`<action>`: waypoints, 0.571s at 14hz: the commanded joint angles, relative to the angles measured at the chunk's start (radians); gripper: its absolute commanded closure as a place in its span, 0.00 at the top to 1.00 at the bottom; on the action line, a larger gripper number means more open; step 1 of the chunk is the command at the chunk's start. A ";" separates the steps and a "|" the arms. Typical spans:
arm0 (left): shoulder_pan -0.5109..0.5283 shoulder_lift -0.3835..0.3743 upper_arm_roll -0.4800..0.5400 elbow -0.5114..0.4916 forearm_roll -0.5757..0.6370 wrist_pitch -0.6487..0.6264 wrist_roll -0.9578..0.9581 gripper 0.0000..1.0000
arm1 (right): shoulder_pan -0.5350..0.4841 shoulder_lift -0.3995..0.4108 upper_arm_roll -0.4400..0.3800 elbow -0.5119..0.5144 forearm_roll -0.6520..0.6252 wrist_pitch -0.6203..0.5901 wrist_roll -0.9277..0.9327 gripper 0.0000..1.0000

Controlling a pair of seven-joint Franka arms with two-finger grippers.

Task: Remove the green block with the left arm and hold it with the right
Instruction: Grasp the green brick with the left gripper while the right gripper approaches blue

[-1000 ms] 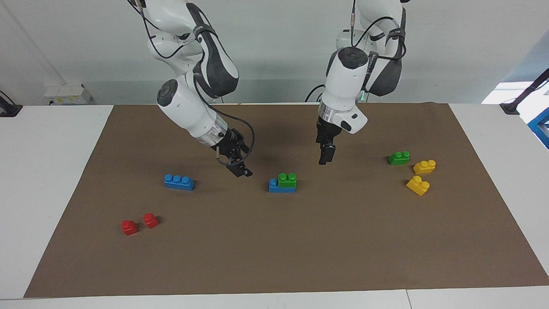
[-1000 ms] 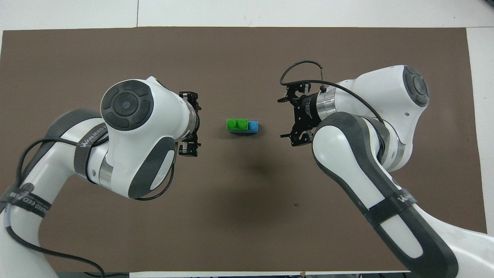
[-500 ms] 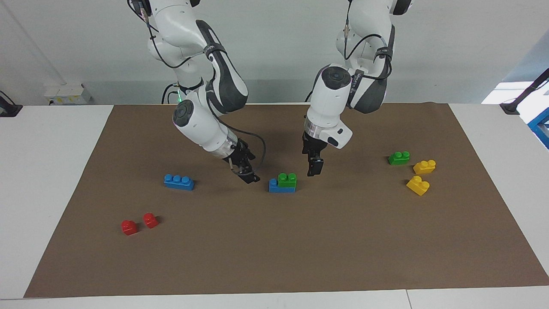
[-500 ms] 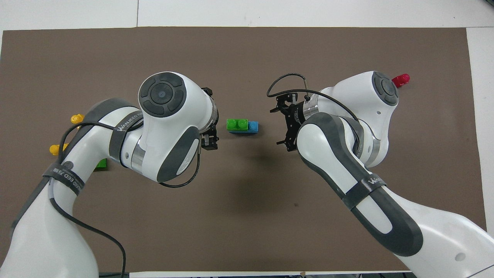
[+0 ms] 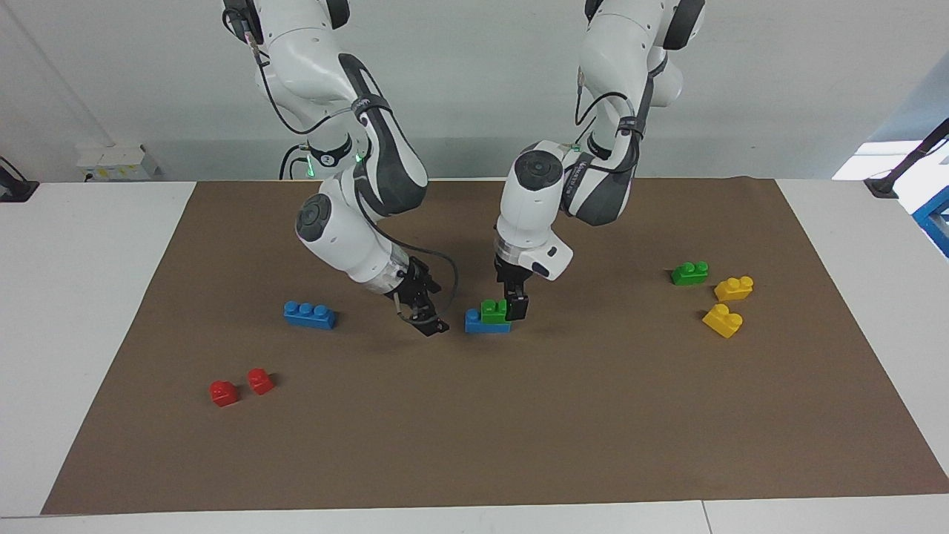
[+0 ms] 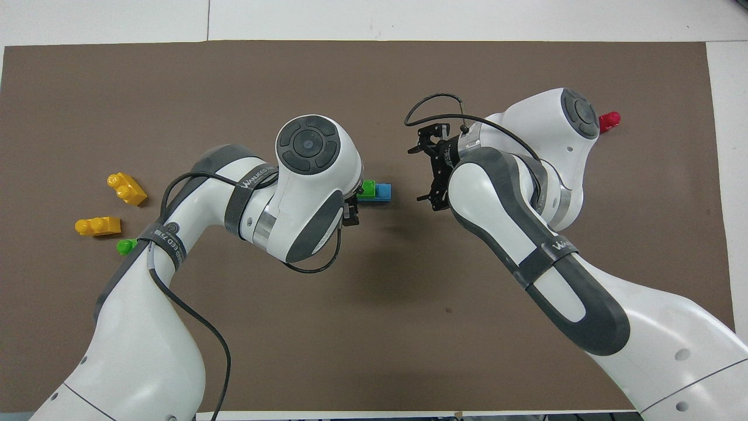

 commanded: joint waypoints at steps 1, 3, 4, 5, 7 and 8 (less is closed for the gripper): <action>-0.028 0.042 0.017 0.021 0.039 0.038 -0.037 1.00 | -0.002 0.061 0.007 0.071 0.022 -0.007 0.021 0.99; -0.026 0.042 0.015 0.015 0.042 0.043 -0.043 1.00 | 0.007 0.071 0.007 0.067 0.034 -0.004 0.027 0.99; -0.026 0.042 0.015 0.009 0.042 0.048 -0.052 1.00 | 0.007 0.069 0.007 0.061 0.034 -0.004 0.027 0.99; -0.028 0.042 0.015 0.001 0.042 0.054 -0.058 1.00 | 0.007 0.071 0.007 0.057 0.034 -0.004 0.029 0.99; -0.026 0.040 0.017 -0.003 0.044 0.055 -0.066 1.00 | 0.009 0.072 0.009 0.053 0.035 0.019 0.030 0.99; -0.026 0.040 0.017 -0.005 0.044 0.055 -0.069 1.00 | 0.015 0.077 0.008 0.053 0.037 0.034 0.038 0.99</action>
